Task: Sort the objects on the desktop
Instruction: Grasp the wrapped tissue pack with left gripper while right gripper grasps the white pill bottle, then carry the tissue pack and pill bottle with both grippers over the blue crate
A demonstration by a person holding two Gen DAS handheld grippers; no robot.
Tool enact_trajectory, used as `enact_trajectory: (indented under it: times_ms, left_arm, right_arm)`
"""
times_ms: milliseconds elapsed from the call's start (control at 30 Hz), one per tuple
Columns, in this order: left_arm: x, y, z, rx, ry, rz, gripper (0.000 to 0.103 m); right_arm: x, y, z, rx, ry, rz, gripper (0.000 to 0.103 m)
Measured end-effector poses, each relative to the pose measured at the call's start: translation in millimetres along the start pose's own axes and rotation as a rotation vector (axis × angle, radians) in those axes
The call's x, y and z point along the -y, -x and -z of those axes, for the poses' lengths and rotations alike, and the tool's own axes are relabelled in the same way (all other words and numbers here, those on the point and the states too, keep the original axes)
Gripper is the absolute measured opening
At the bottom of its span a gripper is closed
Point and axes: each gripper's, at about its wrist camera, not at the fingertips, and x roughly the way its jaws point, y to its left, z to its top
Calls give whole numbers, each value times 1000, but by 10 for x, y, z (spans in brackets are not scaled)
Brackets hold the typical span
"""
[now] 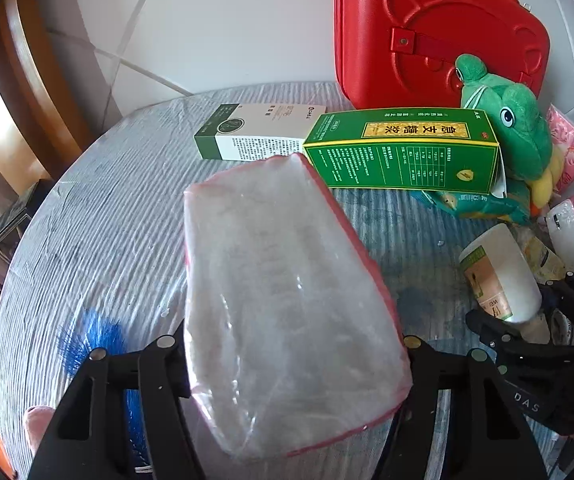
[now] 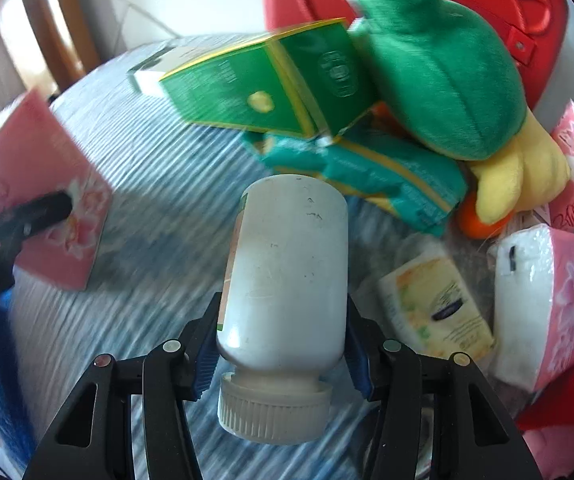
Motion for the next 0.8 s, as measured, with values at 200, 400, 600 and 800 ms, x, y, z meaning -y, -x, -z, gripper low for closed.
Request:
enact_trajectory:
  times_ms: [200, 400, 600, 800]
  left_arm:
    - [-66, -119, 6, -28, 9, -12, 59]
    - [-51, -38, 40, -13, -12, 1, 49]
    - [-51, 344, 13, 75, -36, -17, 48]
    - [103, 1076, -12, 216, -109, -1, 48]
  right_arm:
    - [33, -15, -43, -14, -11, -6, 53]
    - [181, 55, 3, -18, -51, -70, 52]
    - [200, 401, 48, 49, -96, -119, 52]
    - [182, 1126, 79, 173, -97, -136, 52]
